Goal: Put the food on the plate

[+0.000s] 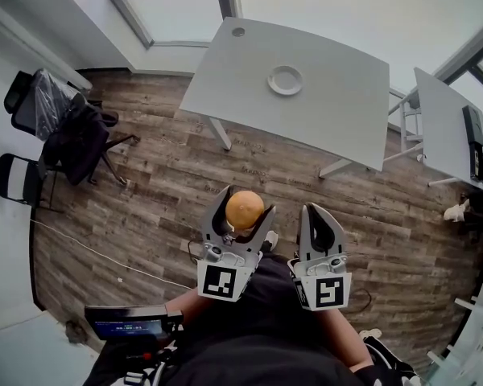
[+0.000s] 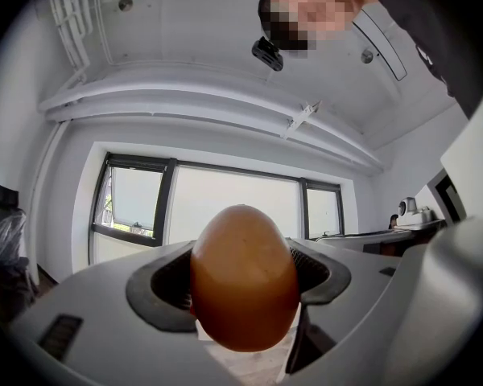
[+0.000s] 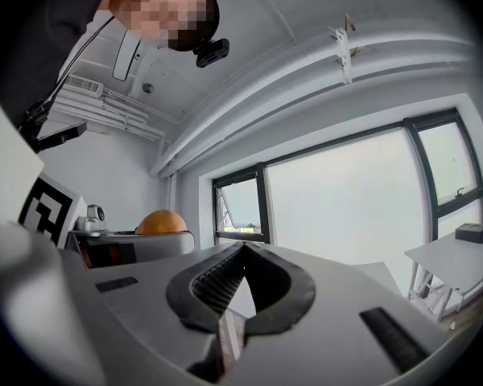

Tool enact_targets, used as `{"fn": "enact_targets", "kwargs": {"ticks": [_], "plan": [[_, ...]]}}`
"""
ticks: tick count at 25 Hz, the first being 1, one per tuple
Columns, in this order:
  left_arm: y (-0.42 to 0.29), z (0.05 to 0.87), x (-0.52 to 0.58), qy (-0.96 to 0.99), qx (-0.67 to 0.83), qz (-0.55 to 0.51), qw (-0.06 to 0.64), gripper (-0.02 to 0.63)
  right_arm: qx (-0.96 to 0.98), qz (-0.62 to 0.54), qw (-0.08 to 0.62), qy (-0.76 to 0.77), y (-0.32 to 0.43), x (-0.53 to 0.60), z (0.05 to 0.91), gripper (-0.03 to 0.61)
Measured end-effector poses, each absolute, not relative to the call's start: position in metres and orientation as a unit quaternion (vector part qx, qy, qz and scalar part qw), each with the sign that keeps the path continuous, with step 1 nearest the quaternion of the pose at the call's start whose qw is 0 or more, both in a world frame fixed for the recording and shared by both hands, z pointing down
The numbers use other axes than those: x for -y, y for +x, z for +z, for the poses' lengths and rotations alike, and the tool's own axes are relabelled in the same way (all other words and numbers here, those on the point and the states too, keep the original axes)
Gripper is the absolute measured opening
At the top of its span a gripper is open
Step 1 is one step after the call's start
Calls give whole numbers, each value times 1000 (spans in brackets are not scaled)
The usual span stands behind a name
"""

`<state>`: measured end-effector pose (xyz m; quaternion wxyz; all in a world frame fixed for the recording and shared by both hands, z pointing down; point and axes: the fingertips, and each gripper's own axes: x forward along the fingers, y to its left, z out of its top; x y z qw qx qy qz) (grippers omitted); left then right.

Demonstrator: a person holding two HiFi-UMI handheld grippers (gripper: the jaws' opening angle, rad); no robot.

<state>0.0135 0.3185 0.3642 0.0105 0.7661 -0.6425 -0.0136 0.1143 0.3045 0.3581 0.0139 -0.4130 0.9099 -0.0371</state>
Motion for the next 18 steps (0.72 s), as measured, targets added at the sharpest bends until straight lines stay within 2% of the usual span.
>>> {"fn": "enact_targets", "kwargs": {"ticks": [18], "plan": [[-5,366,-304,736,676,-5,19,336,-903,-47,22,-427,150,-295,364,-3]]}}
